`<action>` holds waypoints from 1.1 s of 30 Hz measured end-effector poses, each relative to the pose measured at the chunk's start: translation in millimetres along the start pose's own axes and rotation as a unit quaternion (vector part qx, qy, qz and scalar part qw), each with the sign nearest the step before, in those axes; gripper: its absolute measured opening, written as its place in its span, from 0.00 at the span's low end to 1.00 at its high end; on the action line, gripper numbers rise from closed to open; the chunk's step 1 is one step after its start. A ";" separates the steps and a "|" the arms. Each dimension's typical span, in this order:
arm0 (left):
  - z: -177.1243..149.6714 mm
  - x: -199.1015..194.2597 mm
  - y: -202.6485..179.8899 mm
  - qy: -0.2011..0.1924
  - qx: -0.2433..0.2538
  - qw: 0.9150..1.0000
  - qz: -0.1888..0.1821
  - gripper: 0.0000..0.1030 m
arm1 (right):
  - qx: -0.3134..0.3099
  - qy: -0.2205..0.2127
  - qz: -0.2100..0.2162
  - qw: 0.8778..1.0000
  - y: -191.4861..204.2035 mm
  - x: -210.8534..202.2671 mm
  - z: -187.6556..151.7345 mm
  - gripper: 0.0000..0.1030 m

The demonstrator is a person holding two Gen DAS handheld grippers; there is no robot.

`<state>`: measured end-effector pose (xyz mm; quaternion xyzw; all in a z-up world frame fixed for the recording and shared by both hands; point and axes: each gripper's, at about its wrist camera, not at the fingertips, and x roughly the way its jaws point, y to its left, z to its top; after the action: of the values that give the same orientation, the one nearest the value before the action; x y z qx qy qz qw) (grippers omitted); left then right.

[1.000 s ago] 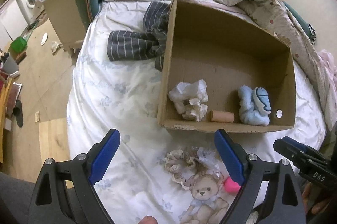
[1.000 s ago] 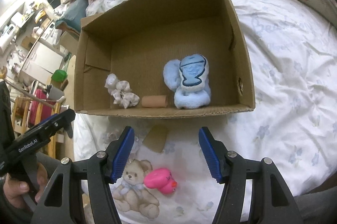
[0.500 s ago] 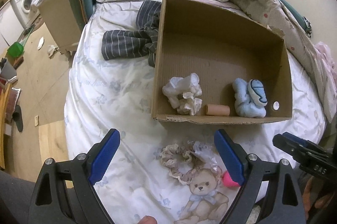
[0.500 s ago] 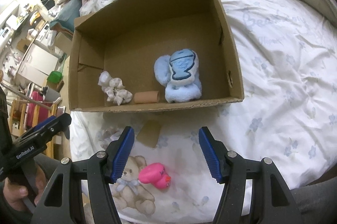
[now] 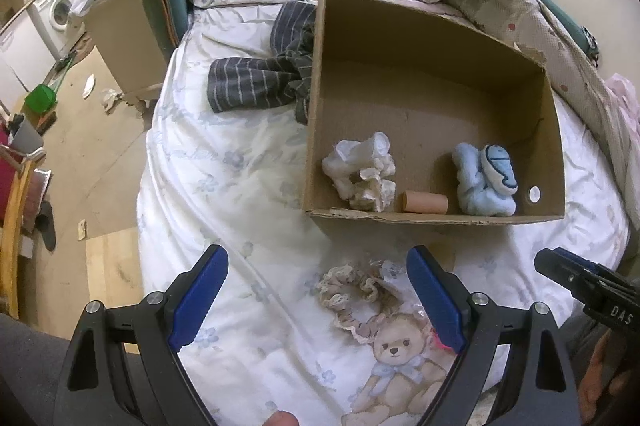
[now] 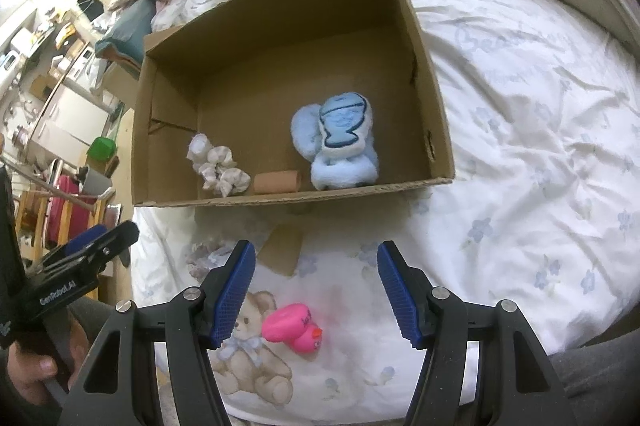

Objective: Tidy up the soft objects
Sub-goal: 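Move the right tool down to the pink rubber toy and close on it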

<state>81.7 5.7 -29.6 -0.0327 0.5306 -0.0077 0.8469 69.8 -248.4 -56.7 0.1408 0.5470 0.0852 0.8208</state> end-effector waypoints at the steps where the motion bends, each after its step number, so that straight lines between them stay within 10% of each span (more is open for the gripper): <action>1: -0.9 -0.5 2.0 0.002 -0.003 1.000 0.000 0.87 | 0.000 0.000 0.000 1.000 -0.3 -0.7 -0.2 0.65; 19: -8.2 -3.9 33.8 0.021 -0.066 0.997 0.013 0.87 | -0.059 0.170 -0.005 0.984 26.6 76.2 -36.3 0.65; 28: -16.8 10.2 42.2 0.054 -0.076 0.995 0.018 0.87 | -0.140 0.162 -0.046 0.976 59.4 97.1 -48.8 0.64; 30: -19.1 15.9 41.0 0.065 -0.074 0.995 0.017 0.87 | -0.150 0.159 -0.049 0.975 63.0 96.0 -49.8 0.47; 33: -26.1 30.8 33.2 0.097 -0.059 0.993 0.009 0.87 | -0.159 0.151 -0.045 0.975 66.9 90.4 -50.4 0.46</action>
<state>71.1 36.1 -70.8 -0.0769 0.6104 0.0275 0.7879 59.3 -151.6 -132.2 -0.0309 0.6502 0.1540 0.7434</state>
